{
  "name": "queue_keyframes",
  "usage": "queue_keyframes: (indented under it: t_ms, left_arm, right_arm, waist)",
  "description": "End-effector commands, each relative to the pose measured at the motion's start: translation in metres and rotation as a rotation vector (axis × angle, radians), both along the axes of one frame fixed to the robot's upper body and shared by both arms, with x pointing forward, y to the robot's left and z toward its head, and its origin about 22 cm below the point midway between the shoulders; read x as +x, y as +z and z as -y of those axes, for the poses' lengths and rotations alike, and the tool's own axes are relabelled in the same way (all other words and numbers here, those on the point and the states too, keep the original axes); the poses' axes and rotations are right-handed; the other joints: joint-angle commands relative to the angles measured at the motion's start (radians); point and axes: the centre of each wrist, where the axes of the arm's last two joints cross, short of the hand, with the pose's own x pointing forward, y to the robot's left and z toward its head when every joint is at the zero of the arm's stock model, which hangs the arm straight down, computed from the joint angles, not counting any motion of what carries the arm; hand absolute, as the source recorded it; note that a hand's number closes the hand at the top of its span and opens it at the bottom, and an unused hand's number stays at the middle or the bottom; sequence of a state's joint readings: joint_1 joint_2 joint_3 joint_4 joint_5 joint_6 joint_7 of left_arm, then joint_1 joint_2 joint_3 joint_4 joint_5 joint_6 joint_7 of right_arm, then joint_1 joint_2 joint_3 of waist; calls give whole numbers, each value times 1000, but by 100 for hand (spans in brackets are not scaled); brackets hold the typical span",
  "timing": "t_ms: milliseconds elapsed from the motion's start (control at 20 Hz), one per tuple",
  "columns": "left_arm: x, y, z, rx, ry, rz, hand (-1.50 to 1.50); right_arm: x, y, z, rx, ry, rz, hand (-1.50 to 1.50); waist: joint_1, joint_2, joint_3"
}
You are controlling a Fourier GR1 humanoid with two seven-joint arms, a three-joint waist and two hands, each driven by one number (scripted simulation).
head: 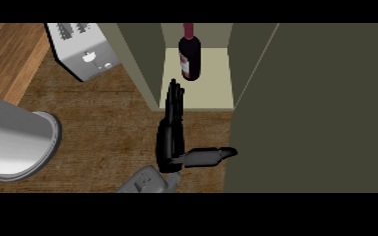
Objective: Pick up the wine, place it into the cabinet and close the cabinet
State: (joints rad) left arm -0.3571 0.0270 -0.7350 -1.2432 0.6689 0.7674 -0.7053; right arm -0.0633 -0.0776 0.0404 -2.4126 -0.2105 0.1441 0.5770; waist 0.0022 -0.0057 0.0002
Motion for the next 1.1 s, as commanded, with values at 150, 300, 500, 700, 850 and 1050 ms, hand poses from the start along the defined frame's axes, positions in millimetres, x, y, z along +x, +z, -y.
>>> queue_keyframes:
  t_ms: [150,300,500,700,850,1050]
  left_arm:
    - [-39,23,-21,4,72,12,-150]
    - [-65,25,-18,-12,93,-21,-150]
    - [-85,39,-32,-64,59,32,-150]
    - [-102,43,-42,-49,-18,33,-150]
    - [-103,47,-68,-33,-43,31,-150]
    - [-112,64,-87,-23,-79,31,-150]
  right_arm:
    - [-28,7,11,10,-23,63,-150]
    - [-26,7,-1,24,9,34,-150]
    - [-26,16,8,-9,34,16,-150]
    - [-11,4,4,14,114,-4,-150]
    - [-21,6,2,-28,162,-28,150]
    - [-25,9,7,-85,179,-31,150]
  waist:
    - [-2,1,0]
    - [-1,2,0]
    - [-2,3,0]
    - [1,3,0]
    - [-2,3,0]
    - [-3,3,0]
